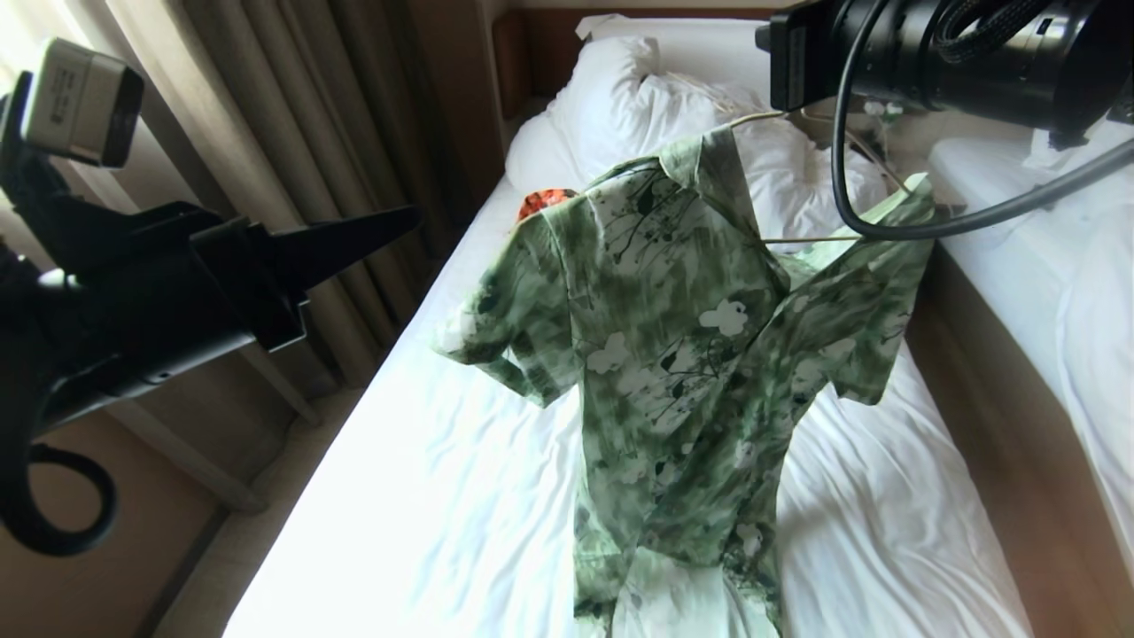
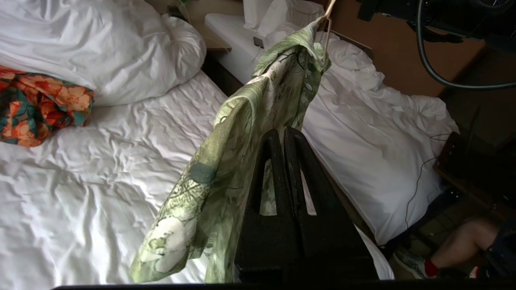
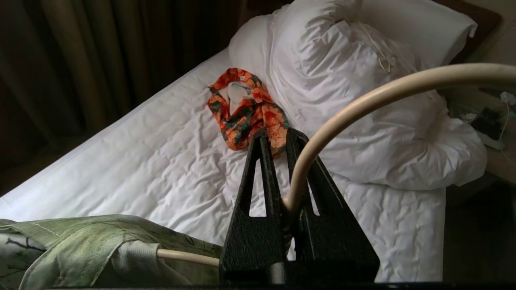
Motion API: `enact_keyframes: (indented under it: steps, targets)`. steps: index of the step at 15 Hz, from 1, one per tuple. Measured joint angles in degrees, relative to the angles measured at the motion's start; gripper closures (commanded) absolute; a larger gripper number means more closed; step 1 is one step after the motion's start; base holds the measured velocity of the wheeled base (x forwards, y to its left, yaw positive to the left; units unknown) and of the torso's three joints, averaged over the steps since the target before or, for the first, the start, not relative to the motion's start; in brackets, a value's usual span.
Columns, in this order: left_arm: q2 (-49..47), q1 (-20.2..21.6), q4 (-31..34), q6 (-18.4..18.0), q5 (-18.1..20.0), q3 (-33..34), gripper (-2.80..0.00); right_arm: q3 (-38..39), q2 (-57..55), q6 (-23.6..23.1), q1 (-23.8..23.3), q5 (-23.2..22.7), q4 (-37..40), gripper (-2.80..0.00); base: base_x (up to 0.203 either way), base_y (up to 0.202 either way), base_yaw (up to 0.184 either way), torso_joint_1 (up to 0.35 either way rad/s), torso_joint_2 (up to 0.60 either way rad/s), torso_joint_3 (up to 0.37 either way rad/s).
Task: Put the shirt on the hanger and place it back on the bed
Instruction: Take the clothes hanger out of the clothes
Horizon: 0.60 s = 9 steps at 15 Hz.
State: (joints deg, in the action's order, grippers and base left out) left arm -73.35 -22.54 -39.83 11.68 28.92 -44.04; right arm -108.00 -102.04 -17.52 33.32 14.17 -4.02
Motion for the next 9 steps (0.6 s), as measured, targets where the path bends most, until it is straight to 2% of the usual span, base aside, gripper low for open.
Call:
enact_keyframes:
  steps: [6,9]
  targets:
    - [-0.8,-0.9,-0.1,0.0,-0.3,0.0,0.00,-0.3,0.1,-0.1,-1.2,0.0,0.0,0.00,0.000,0.000,0.000,0.146,-0.34,-0.195]
    - [-1.1,-2.3,0.4,0.1,-0.8,-0.1,0.00,-0.2,0.0,0.4,-1.5,-0.3,-2.3,0.00,0.000,0.000,0.000,0.030,-0.08,-0.034]
